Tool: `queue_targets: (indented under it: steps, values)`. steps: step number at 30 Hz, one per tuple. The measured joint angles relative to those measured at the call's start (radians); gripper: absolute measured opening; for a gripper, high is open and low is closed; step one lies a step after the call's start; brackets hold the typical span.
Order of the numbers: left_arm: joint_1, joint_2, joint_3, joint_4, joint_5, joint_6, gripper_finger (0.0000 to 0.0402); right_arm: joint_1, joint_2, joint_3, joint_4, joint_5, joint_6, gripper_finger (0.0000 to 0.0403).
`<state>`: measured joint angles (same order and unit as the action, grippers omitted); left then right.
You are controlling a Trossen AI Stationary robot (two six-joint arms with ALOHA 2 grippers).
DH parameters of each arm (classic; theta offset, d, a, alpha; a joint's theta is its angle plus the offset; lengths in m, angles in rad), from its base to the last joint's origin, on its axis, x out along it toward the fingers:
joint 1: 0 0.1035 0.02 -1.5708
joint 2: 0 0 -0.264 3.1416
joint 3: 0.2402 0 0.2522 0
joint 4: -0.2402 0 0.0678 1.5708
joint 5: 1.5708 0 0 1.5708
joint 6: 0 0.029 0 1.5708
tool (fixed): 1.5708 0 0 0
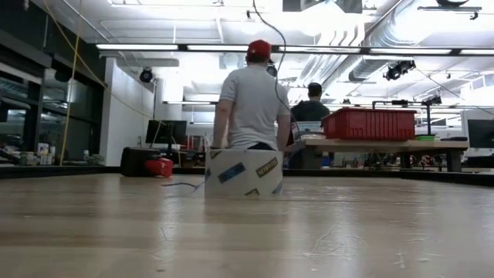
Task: Coil cords
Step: Coil the blue wire on the spool
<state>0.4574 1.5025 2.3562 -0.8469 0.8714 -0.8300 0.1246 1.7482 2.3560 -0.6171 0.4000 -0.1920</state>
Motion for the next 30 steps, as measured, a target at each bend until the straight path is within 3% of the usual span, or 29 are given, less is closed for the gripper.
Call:
queue_targets:
  steps: [5,12,20,30]
  values:
    - [0.002,0.011,0.0,0.136,-0.009,-0.071,0.0,0.012,0.0,0.0,-0.01,0.001,-0.023,0.0]
    - [0.035,0.012,0.0,0.15,-0.005,-0.086,0.0,0.023,-0.018,0.0,0.002,0.028,-0.055,0.0]
    - [0.041,0.005,0.0,-0.037,0.037,-0.046,0.0,0.034,-0.078,0.0,0.0,0.127,-0.1,0.0]
    - [0.031,0.025,0.0,-0.11,0.109,-0.069,0.0,0.041,-0.103,-0.001,-0.008,0.176,-0.131,0.0]
